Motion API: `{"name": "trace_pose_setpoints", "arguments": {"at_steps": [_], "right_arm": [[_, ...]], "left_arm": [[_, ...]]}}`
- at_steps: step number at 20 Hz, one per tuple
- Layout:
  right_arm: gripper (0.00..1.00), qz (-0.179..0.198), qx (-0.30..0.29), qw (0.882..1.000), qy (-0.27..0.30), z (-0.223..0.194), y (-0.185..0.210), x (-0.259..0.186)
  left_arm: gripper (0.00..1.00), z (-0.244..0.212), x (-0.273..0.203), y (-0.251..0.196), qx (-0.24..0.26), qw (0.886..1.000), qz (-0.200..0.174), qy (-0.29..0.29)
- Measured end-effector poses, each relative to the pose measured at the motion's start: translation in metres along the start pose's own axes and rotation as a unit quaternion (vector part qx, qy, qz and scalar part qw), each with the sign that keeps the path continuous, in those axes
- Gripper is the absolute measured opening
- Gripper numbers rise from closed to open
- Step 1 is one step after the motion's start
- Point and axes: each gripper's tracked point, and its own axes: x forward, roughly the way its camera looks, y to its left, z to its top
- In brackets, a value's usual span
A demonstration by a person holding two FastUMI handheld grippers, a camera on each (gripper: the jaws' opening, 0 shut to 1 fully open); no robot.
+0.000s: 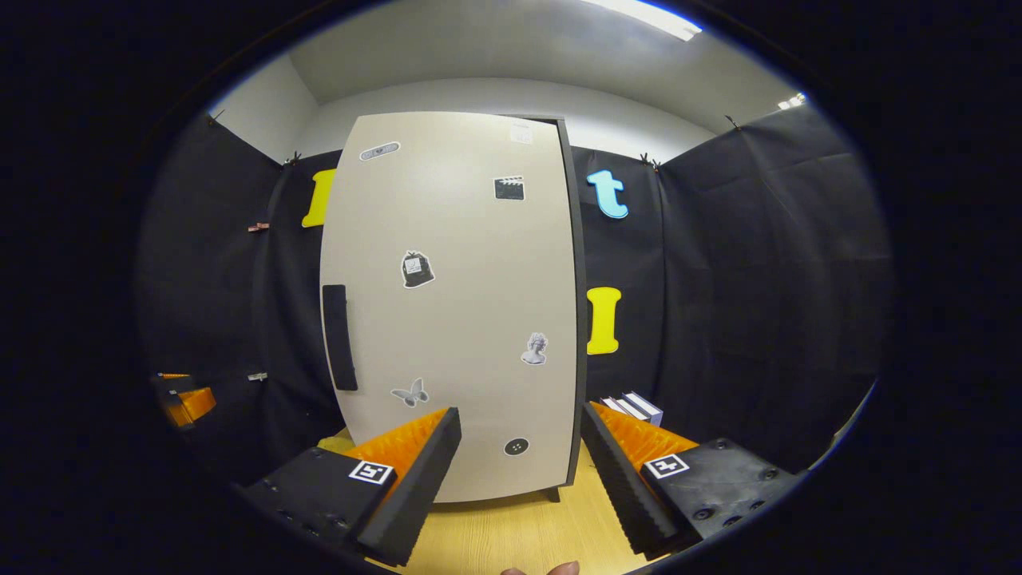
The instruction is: Open the cabinet door with the right hand, grasp the bottle in the cabinet with the left hand and place it on the coaster, then close the cabinet door with the right hand.
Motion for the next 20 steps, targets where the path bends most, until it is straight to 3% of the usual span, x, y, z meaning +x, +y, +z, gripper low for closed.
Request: {"name": "trace_pose_setpoints", "arguments": {"at_steps": [20], "right_arm": [[0.98, -0.004, -0.012, 1.0, 0.001, -0.0011, -0.0036, 0.0002]], "left_arm": [[0.95, 0.0005, 0.0044, -0.0077, 0.007, 1.0, -0.004, 0.001]]}}
